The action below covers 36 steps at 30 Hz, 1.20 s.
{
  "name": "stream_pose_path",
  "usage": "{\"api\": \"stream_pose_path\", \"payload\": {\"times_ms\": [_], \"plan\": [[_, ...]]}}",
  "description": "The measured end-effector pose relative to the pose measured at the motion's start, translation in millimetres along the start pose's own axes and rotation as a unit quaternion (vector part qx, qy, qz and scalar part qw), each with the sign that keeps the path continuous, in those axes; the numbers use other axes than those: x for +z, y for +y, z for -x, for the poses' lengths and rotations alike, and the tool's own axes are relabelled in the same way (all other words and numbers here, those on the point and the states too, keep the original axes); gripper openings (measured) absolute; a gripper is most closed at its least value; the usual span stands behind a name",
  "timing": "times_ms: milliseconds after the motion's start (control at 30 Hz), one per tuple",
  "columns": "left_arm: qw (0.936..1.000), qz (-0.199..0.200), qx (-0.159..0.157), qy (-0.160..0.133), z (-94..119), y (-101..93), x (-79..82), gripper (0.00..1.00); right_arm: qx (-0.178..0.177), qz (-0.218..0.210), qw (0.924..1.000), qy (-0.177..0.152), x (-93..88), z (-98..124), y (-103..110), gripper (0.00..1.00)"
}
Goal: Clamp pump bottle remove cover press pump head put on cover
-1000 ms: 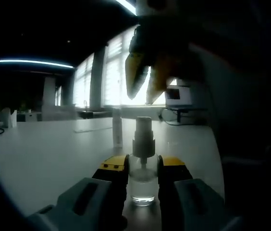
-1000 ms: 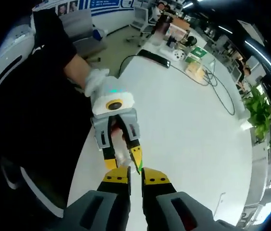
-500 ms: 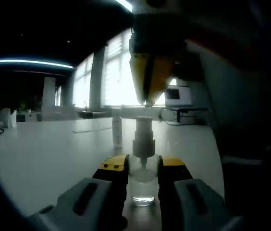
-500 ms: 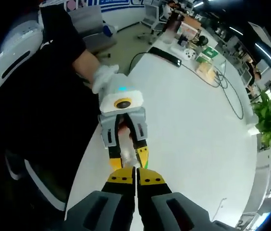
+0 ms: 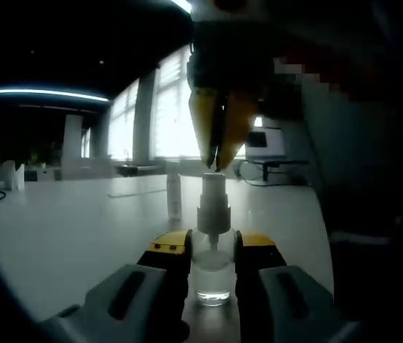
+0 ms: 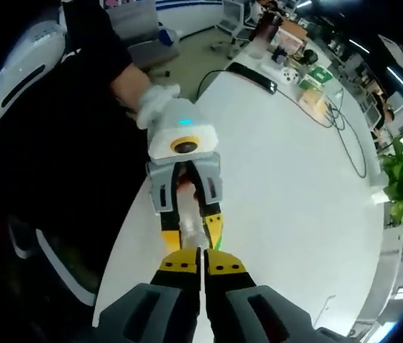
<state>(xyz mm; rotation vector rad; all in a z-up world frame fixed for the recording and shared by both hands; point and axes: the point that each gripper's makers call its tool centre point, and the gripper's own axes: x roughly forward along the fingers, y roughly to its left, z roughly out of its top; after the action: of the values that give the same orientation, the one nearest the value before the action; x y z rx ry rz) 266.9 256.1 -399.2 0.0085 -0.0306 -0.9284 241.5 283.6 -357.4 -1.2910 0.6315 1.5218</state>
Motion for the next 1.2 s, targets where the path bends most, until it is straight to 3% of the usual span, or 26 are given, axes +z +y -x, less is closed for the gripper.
{"api": "stream_pose_path", "payload": {"times_ms": [800, 967, 1200], "plan": [[1.0000, 0.000, 0.000, 0.000, -0.3, -0.2, -0.9, 0.15, 0.030, 0.002, 0.9975, 0.064, -2.4, -2.1, -3.8, 0.00], [1.0000, 0.000, 0.000, 0.000, -0.2, -0.7, -0.7, 0.15, 0.035, -0.024, 0.9969, 0.065, -2.7, -2.0, -5.1, 0.00], [1.0000, 0.000, 0.000, 0.000, -0.2, -1.0, -0.4, 0.15, 0.044, -0.017, 0.9963, 0.072, -2.6, -2.2, -2.9, 0.00]]}}
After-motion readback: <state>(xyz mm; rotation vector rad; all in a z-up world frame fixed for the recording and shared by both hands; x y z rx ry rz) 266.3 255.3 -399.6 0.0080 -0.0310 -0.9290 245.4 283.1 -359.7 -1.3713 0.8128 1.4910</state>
